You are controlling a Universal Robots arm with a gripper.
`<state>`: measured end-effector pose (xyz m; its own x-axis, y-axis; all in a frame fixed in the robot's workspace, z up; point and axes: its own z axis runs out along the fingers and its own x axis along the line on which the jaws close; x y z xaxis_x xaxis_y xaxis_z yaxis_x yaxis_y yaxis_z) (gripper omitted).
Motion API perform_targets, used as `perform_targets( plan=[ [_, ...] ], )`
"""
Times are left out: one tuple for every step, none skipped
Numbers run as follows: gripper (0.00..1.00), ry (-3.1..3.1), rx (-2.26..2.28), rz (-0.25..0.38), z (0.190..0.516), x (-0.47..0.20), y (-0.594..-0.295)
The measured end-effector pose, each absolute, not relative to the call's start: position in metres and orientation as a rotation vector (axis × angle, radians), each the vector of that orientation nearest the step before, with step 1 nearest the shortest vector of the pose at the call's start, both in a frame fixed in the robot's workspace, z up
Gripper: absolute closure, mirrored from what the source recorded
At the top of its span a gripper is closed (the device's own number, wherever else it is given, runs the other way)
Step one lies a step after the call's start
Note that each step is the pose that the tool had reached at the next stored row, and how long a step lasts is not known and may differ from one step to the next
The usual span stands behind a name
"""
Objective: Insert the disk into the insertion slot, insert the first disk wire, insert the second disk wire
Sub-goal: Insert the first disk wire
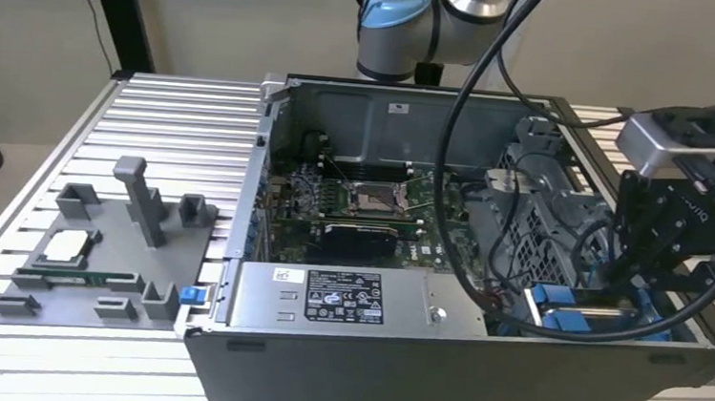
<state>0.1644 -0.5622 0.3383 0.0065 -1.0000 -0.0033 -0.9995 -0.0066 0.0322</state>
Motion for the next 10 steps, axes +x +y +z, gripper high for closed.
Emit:
perform_targets(
  plan=[
    [1.0,-2.2,2.214,-0.04,0.3374,0.1644,-0.5622],
    [1.0,-2.2,2.214,-0.04,0.3363,0.1644,-0.5622],
    [1.0,-2.199,2.214,-0.039,0.335,0.1644,-0.5622],
    [1.0,-2.199,2.213,-0.038,0.3337,0.1644,-0.5622],
    [1.0,-2.199,2.213,-0.037,0.3323,0.1644,-0.5622],
    [1.0,-2.199,2.213,-0.037,0.3306,0.1644,-0.5622],
    [1.0,-2.199,2.214,-0.039,0.3293,0.1645,-0.5622],
    [1.0,-2.2,2.214,-0.039,0.329,0.1644,-0.5622],
    [1.0,-2.2,2.214,-0.04,0.3289,0.1644,-0.5622],
    [1.0,-2.2,2.214,-0.04,0.3289,0.1644,-0.5622]
  ],
)
